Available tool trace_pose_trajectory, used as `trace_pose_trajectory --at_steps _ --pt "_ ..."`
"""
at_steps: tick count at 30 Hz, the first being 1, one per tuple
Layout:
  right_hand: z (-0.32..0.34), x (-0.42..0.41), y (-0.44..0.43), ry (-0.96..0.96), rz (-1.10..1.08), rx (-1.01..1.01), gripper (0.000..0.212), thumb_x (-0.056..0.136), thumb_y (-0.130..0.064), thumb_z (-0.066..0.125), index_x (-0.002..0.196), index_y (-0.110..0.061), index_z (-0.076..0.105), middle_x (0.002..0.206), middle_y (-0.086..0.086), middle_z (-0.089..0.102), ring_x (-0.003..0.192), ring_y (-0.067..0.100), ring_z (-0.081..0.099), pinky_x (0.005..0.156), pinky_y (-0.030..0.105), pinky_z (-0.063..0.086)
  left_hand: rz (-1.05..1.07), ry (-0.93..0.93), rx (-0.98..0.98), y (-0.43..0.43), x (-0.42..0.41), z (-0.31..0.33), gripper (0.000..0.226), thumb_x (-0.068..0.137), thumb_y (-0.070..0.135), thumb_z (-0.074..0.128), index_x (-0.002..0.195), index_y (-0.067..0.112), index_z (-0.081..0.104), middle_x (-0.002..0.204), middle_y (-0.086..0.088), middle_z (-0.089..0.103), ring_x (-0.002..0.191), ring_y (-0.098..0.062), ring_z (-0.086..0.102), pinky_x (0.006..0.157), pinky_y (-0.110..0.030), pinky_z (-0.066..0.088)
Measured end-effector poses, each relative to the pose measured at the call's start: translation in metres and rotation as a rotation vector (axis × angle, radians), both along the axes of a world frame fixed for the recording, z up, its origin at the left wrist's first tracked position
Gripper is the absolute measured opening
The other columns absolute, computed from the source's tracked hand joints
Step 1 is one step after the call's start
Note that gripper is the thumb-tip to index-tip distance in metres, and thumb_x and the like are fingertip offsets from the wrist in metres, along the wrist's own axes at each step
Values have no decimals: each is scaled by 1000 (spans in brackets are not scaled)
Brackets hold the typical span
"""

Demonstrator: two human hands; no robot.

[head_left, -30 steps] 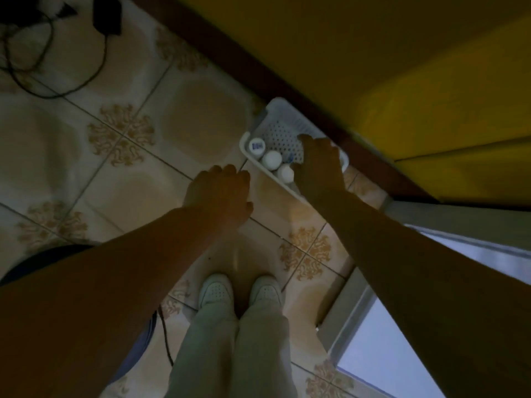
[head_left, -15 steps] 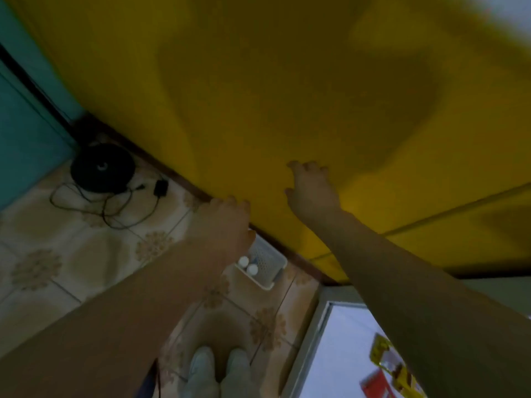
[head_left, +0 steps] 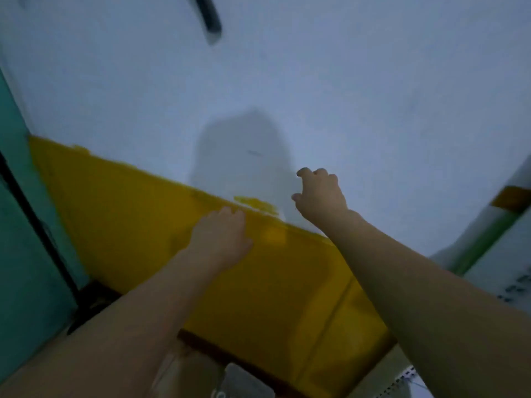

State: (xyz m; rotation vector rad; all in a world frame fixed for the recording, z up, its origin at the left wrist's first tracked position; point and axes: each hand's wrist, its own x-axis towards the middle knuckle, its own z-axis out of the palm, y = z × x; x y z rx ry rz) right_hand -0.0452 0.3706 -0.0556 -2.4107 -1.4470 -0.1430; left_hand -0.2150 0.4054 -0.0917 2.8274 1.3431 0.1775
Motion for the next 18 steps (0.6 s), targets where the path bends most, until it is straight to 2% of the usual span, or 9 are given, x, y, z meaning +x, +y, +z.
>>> trace_pose_trajectory --at_steps 5,10,13,15,18 --pt "68 23 -78 -34 -148 99 43 95 -14 48 137 -14 38 133 14 39 124 31 34 76 32 36 -164 -32 130 -44 24 62 41 94 40 45 123 12 45 120 -9 50 109 -28 50 86 -36 41" --pt "105 51 -192 -84 -402 169 40 95 -14 50 134 -11 40 131 17 42 122 34 38 85 35 41 -431 -70 290 -113 65 102 47 94 47 43 126 12 45 116 -8 54 105 -25 53 87 -34 44" --pt "117 64 -273 -97 -541 162 41 95 -15 49 135 -10 40 131 17 42 122 35 37 88 35 40 -580 -119 242 -168 99 121 51 95 48 41 132 12 42 124 -10 51 111 -26 51 89 -35 42" --pt "122 69 -330 -96 -632 168 40 94 -14 48 134 -9 41 129 17 42 120 35 39 86 34 38 -695 -171 189 -215 121 129 47 94 46 43 127 12 45 123 -10 52 109 -27 51 84 -34 41" --pt "127 72 -420 -74 -770 144 40 93 -15 50 132 -9 42 128 17 45 119 35 44 91 36 40 -838 -167 133 -295 150 136 43 92 48 48 120 15 50 118 -8 57 104 -26 56 77 -33 42"
